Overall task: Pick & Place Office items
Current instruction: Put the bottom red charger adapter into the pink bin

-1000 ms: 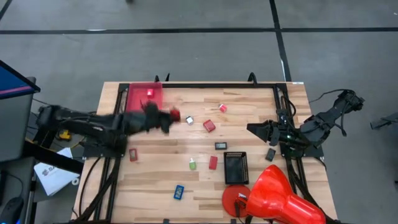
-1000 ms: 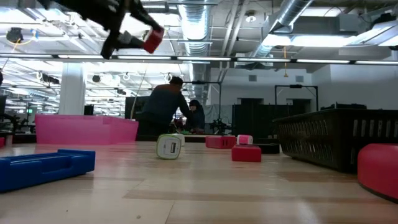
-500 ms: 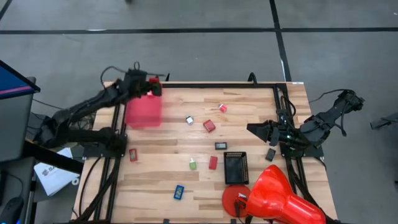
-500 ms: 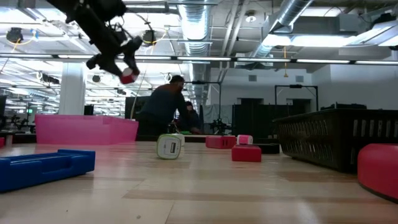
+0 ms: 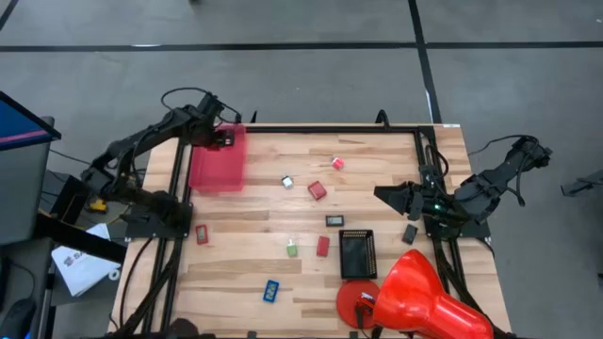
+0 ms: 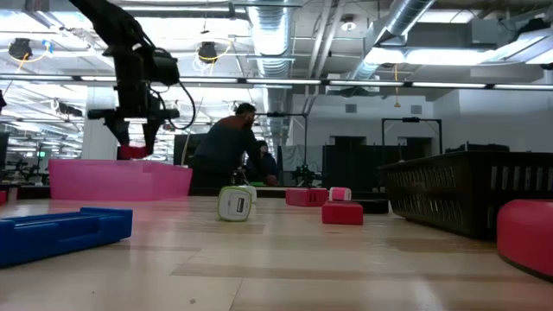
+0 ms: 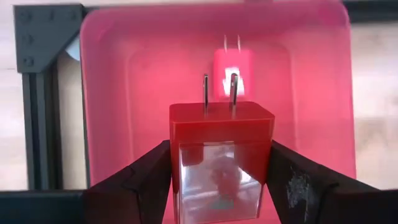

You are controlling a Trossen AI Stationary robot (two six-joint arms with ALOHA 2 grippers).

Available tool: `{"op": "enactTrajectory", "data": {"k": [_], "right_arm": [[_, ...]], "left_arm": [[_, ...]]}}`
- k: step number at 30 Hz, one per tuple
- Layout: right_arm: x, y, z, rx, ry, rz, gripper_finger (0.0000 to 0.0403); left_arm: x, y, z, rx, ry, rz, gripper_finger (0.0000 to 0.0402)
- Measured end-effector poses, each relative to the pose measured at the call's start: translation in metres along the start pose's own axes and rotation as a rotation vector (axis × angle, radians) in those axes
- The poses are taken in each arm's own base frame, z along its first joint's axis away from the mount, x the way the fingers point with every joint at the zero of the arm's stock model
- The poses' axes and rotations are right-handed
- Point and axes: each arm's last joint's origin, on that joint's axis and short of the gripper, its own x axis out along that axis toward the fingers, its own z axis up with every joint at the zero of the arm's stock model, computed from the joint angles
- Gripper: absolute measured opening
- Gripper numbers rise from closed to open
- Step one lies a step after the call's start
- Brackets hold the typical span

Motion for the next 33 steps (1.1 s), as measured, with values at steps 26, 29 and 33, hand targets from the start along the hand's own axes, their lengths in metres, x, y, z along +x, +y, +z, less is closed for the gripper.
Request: {"op": "enactTrajectory", "data": {"k": [26, 29, 33], "right_arm": [[0.000, 0.000, 0.000, 0.014, -0.026, -0.015, 0.0256], [0.000, 0.000, 0.000, 0.010, -0.026, -0.015, 0.0256], [0.000, 0.000, 0.000, 0.010, -0.026, -0.015, 0.0256]], "left_arm": [[0.040, -0.010, 0.002, -0.037, 0.010, 0.183, 0.0223], [0.040, -0.010, 0.002, -0.039, 0.006, 0.180, 0.0233], [0.040, -0.010, 0.002, -0.037, 0.006, 0.181, 0.0243]]}}
